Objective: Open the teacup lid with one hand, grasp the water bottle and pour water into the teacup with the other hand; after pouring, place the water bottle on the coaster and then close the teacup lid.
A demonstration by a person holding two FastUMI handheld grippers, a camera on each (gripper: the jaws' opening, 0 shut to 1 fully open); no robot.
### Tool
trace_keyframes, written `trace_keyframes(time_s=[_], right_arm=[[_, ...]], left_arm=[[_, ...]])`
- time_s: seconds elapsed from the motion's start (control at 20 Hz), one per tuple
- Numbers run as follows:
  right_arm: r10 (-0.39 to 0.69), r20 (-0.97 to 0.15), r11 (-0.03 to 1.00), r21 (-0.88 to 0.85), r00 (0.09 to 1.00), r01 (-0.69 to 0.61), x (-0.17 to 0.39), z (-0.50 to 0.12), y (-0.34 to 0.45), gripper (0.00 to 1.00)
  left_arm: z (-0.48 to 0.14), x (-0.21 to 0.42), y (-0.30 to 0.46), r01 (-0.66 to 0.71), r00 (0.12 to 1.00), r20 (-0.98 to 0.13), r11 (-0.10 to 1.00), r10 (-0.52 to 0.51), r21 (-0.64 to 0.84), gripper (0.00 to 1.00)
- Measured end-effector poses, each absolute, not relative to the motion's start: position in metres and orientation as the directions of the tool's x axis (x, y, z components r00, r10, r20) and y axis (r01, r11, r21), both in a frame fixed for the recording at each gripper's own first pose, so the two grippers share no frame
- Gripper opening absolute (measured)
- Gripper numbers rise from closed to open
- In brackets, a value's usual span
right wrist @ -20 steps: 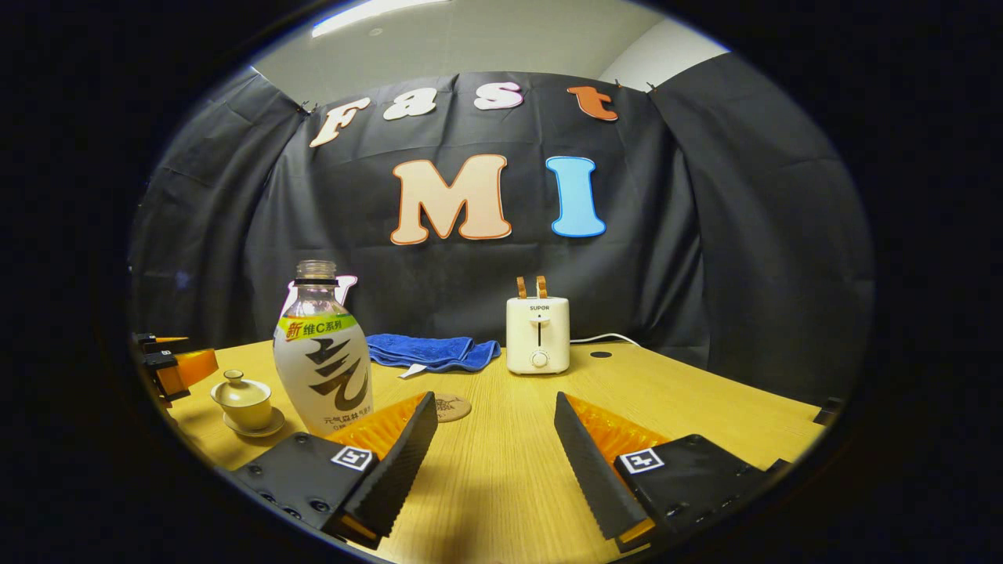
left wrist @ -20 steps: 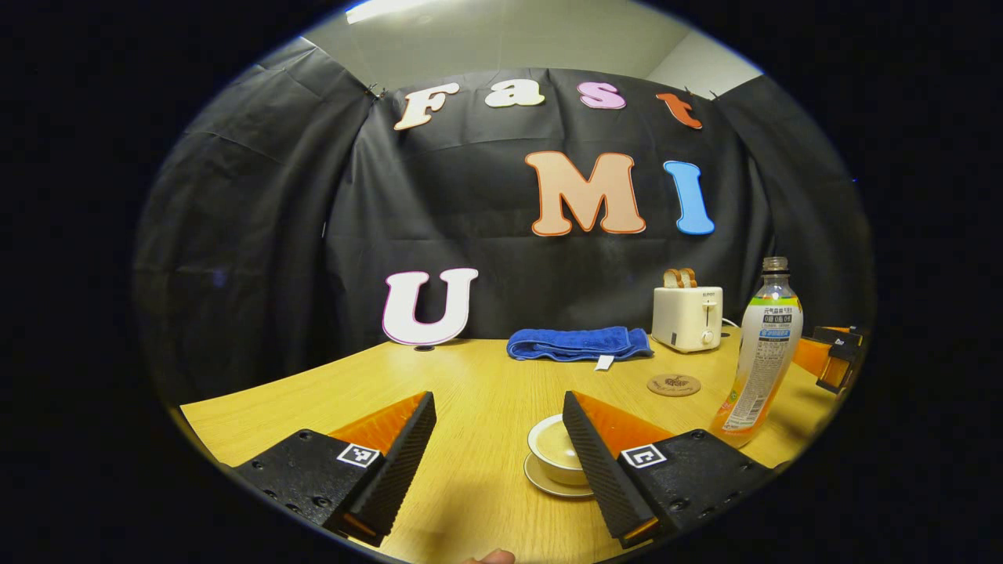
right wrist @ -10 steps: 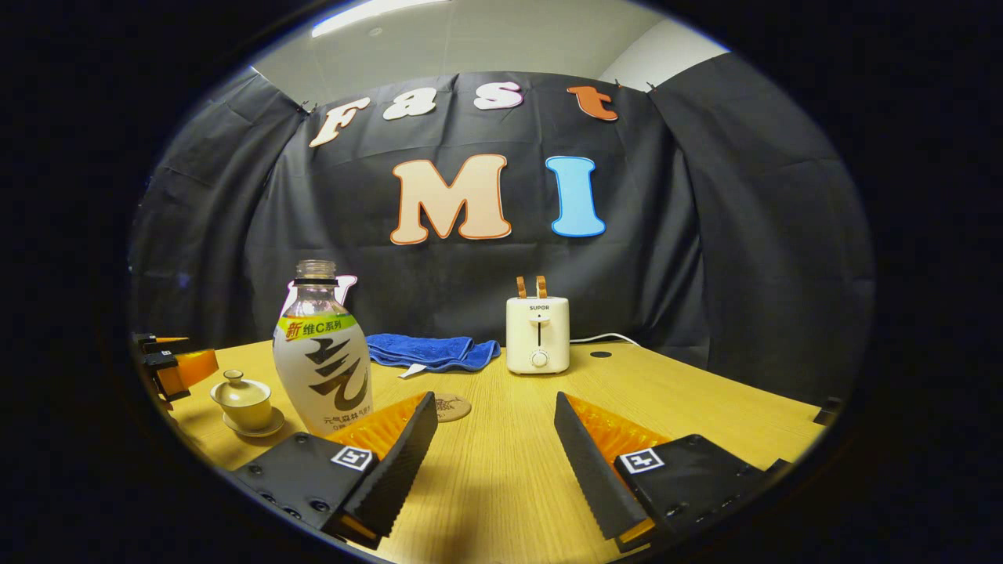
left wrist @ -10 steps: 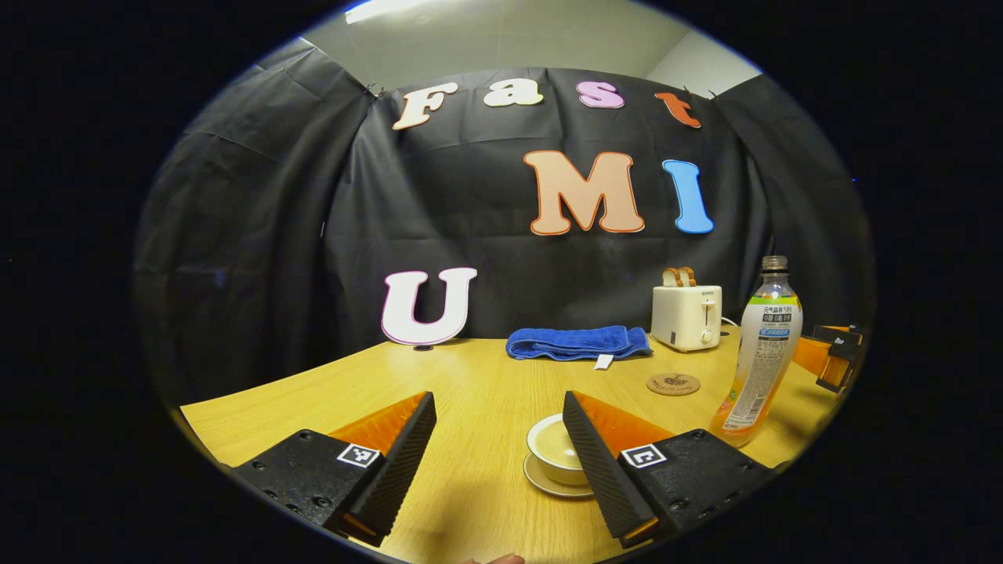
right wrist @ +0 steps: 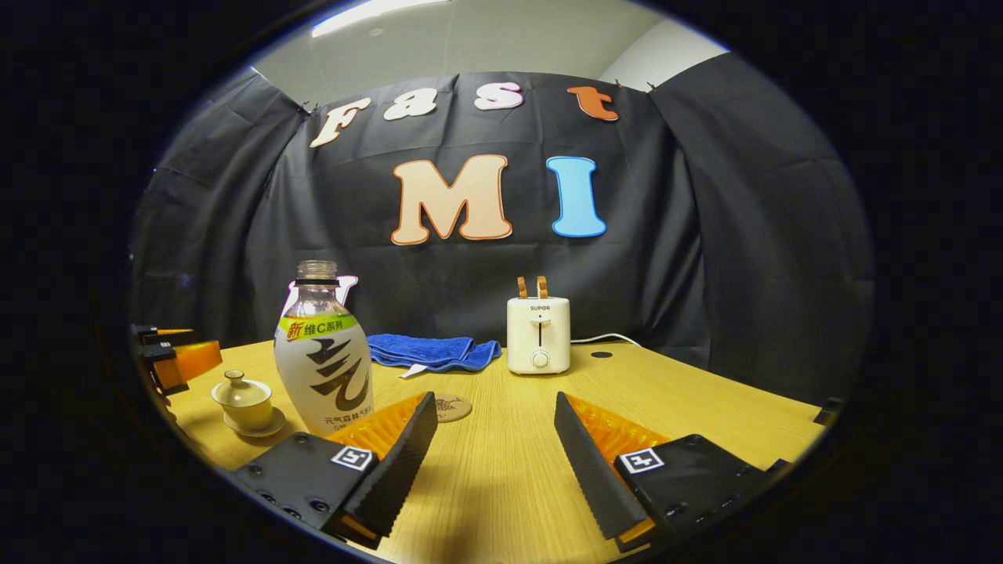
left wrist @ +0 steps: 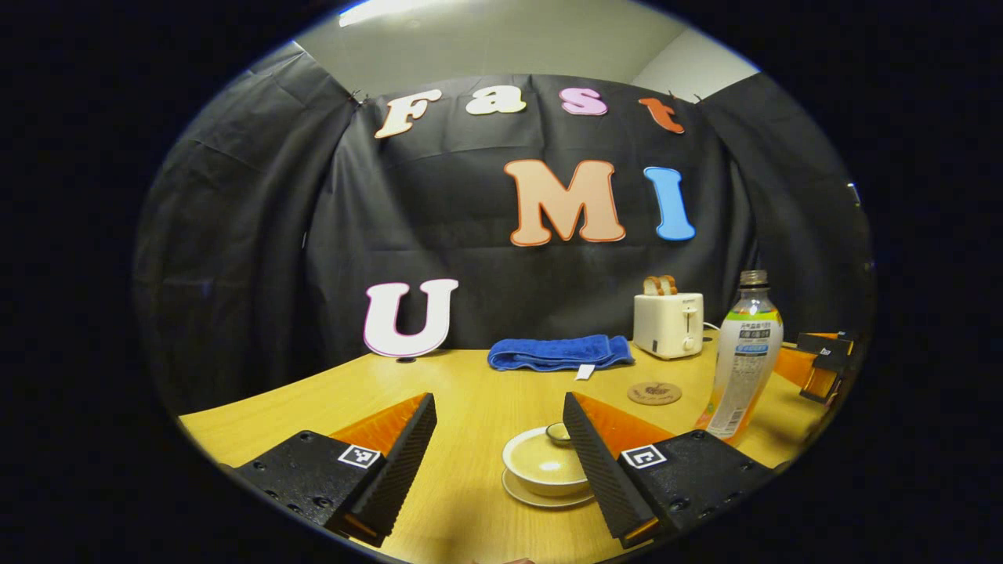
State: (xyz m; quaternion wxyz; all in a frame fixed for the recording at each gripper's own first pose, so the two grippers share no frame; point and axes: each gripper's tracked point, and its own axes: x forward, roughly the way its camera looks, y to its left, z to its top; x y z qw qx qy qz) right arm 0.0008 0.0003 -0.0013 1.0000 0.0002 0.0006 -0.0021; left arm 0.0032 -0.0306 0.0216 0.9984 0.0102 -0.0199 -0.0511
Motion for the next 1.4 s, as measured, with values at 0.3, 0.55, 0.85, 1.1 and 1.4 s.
trace_keyframes(time_s=[0.3,0.55,0.85,1.1,1.4], right_arm=[[-0.004,0.000,1.000,0.000,1.000,0.004,0.000,-0.001,0.000,0.94],[-0.005,0.000,1.000,0.001,1.000,0.005,0.000,-0.001,0.001,0.97],[-0.004,-0.001,1.000,0.001,1.000,0.004,0.001,-0.002,0.000,0.94],[0.000,0.000,1.000,0.001,1.000,0.000,0.000,-0.001,0.002,0.98],[-0.007,-0.001,1.000,0.001,1.000,0.007,0.001,-0.002,0.000,0.94]], left_arm=[[0.016,0.011,-0.057,0.176,0.984,-0.008,0.984,-0.176,0.013,0.95],[-0.001,0.017,-0.071,0.217,0.972,-0.092,0.976,-0.216,0.007,0.88],[-0.015,0.020,-0.079,0.239,0.958,-0.167,0.971,-0.235,0.006,0.80],[-0.025,0.025,-0.078,0.229,0.954,-0.199,0.973,-0.223,0.005,0.68],[-0.030,0.030,-0.075,0.210,0.954,-0.220,0.978,-0.202,0.014,0.60]])
